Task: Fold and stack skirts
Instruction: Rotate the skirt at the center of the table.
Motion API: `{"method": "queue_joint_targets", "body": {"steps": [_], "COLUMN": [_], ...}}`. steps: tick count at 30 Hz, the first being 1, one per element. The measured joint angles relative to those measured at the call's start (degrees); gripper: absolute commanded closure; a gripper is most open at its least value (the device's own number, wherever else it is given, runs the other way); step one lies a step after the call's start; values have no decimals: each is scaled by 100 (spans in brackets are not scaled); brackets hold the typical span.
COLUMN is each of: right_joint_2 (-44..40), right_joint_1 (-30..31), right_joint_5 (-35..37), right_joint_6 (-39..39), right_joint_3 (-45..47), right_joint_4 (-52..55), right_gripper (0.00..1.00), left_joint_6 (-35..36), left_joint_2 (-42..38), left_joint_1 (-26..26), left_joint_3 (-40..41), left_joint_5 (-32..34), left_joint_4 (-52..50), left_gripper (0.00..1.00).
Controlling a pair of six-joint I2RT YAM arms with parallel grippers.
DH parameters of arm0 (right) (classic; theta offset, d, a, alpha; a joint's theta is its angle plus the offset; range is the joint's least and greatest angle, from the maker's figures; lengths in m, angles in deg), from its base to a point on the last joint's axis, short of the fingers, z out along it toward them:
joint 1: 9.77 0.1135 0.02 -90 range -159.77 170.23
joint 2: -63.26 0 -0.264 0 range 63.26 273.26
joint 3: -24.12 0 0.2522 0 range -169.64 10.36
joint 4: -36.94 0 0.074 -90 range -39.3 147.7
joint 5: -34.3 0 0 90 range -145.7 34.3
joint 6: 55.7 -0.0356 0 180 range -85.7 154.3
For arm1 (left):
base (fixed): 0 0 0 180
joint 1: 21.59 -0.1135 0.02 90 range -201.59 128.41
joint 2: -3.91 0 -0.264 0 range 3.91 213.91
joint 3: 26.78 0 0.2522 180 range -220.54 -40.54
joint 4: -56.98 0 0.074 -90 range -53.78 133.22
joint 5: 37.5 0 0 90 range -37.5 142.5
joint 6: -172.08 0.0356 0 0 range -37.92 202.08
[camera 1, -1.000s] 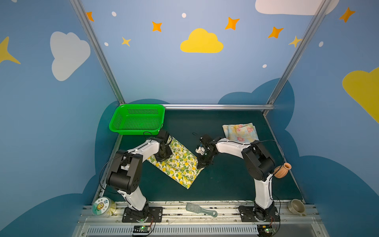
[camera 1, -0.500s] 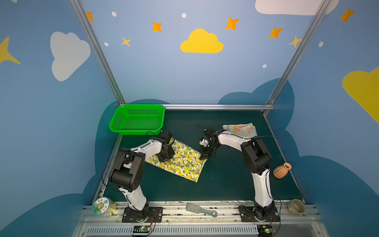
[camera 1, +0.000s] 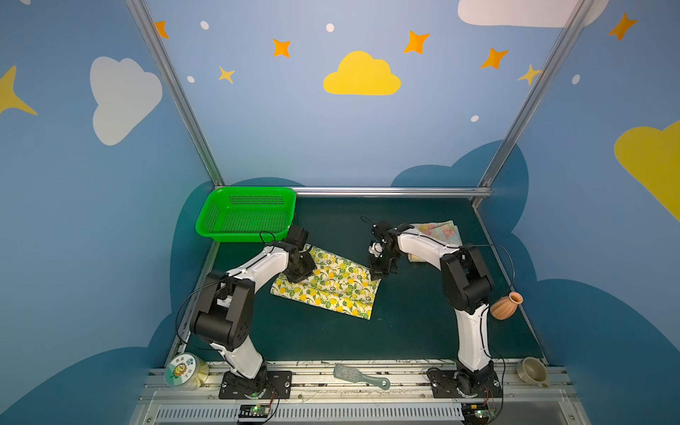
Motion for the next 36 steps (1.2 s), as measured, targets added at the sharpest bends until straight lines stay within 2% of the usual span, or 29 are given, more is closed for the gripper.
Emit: {"method": "queue_joint_targets", "body": {"steps": [6, 11, 20, 25, 31, 36], "right_joint_2": [-695, -586, -15, 118, 116, 70], "right_joint_1": [929, 1344, 1335, 1244, 986, 763], "right_joint_5": [-87, -522, -1095, -1255, -1421, -1451], "right_joint_6": [-140, -334, -645, -636, -426, -149], "right_joint_3": [-264, -179, 693, 828, 944, 1025], "right_joint_4": [142, -118, -815, -868, -811, -643], "right_gripper": [100, 100, 100, 100, 100, 100], "left_joint_6": [160, 190, 173, 129, -15, -168], "left_joint_2": [-367, -365, -308, -385, -682, -1038], "left_joint_1": [-369, -608, -627, -643, -616, -376], "left_joint_3": [103, 717, 1447, 1578, 1923, 2269], "left_joint_5": [37, 74, 85, 52, 46, 42], "left_joint_4": [-2, 50, 356, 540, 807, 837], "left_gripper": [84, 85, 89, 89, 90, 90]}}
